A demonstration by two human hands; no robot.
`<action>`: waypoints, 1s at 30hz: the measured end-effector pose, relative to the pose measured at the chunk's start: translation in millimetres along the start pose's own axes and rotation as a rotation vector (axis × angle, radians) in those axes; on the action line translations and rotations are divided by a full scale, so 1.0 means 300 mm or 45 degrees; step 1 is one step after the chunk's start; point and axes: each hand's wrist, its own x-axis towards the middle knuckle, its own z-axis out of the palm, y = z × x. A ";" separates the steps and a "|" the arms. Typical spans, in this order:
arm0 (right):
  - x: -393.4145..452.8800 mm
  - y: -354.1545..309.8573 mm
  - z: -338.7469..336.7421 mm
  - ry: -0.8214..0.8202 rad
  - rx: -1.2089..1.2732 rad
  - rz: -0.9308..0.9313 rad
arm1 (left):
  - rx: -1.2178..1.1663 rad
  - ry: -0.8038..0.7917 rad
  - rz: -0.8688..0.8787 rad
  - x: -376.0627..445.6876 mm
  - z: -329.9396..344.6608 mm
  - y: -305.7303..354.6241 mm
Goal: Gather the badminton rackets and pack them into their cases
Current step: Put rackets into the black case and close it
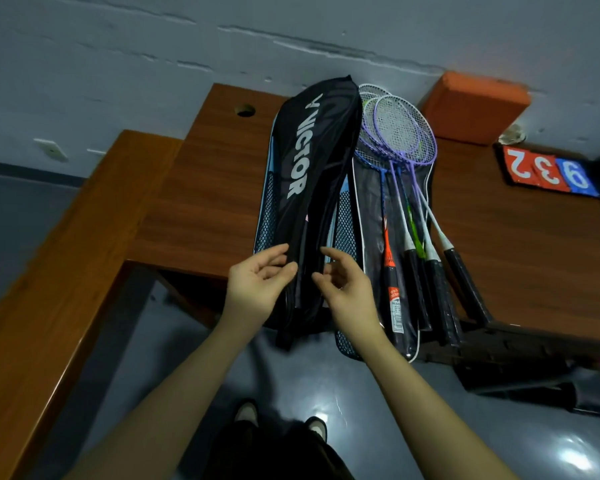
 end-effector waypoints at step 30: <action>0.478 0.124 -0.051 0.284 -0.807 0.092 | 1.594 -0.648 0.544 0.539 0.114 -0.084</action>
